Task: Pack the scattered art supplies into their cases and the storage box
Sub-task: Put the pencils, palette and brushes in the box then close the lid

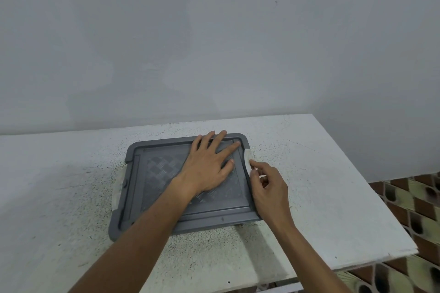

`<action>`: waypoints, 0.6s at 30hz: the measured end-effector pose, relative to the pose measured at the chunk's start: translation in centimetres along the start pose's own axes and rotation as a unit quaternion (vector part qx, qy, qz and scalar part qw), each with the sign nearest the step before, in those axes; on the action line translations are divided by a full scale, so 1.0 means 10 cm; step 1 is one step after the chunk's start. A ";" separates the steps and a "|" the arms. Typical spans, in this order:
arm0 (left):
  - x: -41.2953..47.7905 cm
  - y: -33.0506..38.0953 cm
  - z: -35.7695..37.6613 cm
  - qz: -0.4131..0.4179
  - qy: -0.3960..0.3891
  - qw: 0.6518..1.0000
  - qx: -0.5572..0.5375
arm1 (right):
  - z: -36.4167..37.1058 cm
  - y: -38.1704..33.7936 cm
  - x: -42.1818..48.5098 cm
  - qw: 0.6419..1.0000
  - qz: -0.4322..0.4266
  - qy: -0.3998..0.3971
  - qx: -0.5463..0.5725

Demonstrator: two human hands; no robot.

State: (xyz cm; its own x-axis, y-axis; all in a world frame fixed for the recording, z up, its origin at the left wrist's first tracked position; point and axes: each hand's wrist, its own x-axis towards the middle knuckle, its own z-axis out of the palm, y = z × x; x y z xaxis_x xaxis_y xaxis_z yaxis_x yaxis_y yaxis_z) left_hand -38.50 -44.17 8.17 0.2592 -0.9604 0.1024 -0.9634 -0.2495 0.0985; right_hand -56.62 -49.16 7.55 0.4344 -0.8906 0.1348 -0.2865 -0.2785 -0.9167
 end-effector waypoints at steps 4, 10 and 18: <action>0.00 -0.01 0.00 0.007 0.001 1.000 -0.002 | 0.01 0.01 0.03 1.000 -0.001 -0.014 -0.016; -0.06 -0.18 -0.03 0.010 -0.018 0.998 -0.054 | -0.03 -0.06 0.11 0.989 -0.048 -0.092 -0.104; -0.47 -0.59 -0.16 -0.093 -0.042 0.993 -0.060 | 0.05 -0.15 0.51 0.954 -0.107 -0.164 -0.227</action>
State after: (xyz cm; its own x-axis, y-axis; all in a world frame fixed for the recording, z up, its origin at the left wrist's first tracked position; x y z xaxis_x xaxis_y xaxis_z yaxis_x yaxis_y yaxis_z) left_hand -33.95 -38.00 8.74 0.4207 -0.9071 -0.0104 -0.8829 -0.4120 0.2252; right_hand -53.51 -53.11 9.37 0.7468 -0.6564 0.1065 -0.4697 -0.6340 -0.6143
